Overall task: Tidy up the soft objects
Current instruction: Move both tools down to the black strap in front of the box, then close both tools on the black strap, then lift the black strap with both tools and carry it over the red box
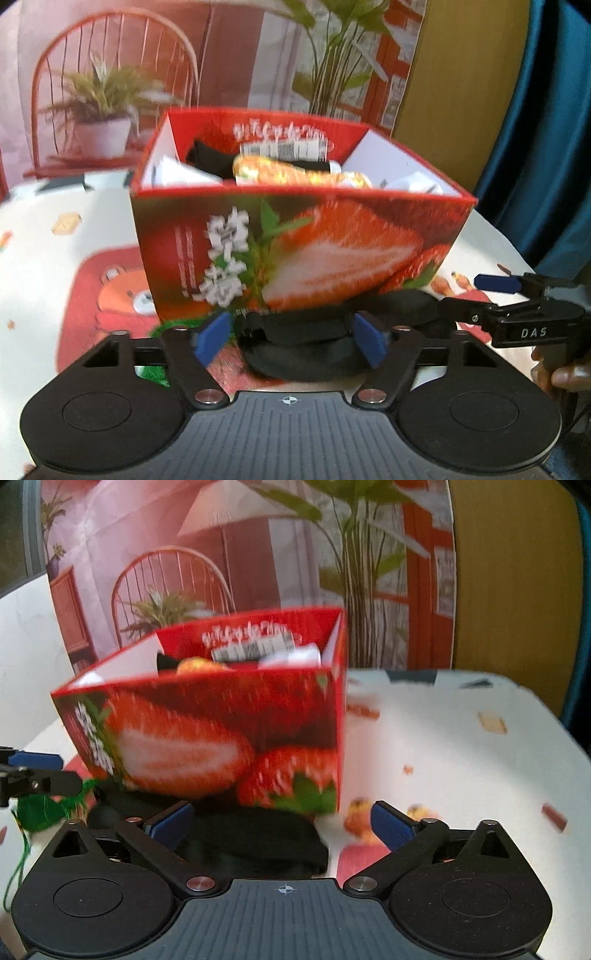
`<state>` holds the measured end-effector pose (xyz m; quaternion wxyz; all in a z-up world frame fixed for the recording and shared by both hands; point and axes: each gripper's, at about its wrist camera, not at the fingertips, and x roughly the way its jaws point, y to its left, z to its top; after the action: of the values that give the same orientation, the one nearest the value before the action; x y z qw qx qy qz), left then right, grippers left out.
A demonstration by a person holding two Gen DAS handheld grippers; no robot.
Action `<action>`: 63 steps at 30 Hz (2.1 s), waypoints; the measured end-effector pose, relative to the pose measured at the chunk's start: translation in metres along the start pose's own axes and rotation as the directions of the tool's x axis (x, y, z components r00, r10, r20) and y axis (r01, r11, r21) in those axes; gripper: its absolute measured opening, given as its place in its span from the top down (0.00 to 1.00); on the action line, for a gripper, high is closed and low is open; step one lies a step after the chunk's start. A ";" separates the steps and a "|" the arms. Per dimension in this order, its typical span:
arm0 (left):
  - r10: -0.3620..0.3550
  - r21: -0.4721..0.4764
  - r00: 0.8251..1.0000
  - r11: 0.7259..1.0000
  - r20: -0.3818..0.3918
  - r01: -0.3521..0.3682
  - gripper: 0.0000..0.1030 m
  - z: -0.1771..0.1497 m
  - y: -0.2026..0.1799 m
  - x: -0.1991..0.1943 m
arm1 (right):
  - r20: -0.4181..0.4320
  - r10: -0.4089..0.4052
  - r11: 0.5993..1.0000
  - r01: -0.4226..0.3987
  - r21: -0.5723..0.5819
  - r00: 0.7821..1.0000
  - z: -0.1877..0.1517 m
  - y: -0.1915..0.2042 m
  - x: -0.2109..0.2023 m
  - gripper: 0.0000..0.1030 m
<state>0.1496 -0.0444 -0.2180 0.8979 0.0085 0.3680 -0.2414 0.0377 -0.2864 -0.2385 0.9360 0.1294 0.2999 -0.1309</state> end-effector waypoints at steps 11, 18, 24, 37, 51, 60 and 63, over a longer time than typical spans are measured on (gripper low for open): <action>0.006 -0.056 0.998 0.998 -0.063 -0.010 0.45 -0.015 0.018 0.029 | -0.043 0.017 0.996 -0.013 0.088 0.999 -0.024 -0.017 0.016 0.24; 0.015 -0.081 0.997 0.997 -0.070 -0.021 0.45 -0.009 0.023 0.045 | -0.029 0.023 0.997 -0.020 0.081 0.999 -0.026 -0.019 0.019 0.25; 0.023 -0.079 0.998 0.996 -0.058 -0.028 0.50 -0.008 0.020 0.055 | -0.024 0.044 0.998 -0.042 0.047 0.999 -0.028 -0.014 0.020 0.28; -0.010 -0.083 1.000 0.997 -0.026 0.007 0.74 -0.034 0.003 0.037 | 0.002 0.151 0.979 -0.150 0.135 0.988 -0.031 -0.031 0.016 0.63; 0.064 -0.101 0.998 0.993 0.020 -0.061 0.85 -0.052 0.007 0.007 | 0.073 0.171 0.978 -0.178 0.107 0.983 -0.035 -0.029 0.003 0.92; 0.082 -0.076 0.992 0.994 0.099 -0.074 0.87 -0.049 0.000 -0.023 | 0.135 0.142 0.988 -0.149 0.047 0.981 -0.033 -0.015 -0.021 0.93; 0.084 -0.060 0.986 0.995 0.144 -0.076 0.87 -0.043 -0.006 -0.037 | 0.175 0.135 0.988 -0.147 0.052 0.975 -0.027 -0.015 -0.035 0.94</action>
<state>0.0955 -0.0255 -0.2236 0.9313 -0.0189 0.3068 -0.1953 -0.0090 -0.2860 -0.2409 0.9605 0.1689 0.2043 -0.0844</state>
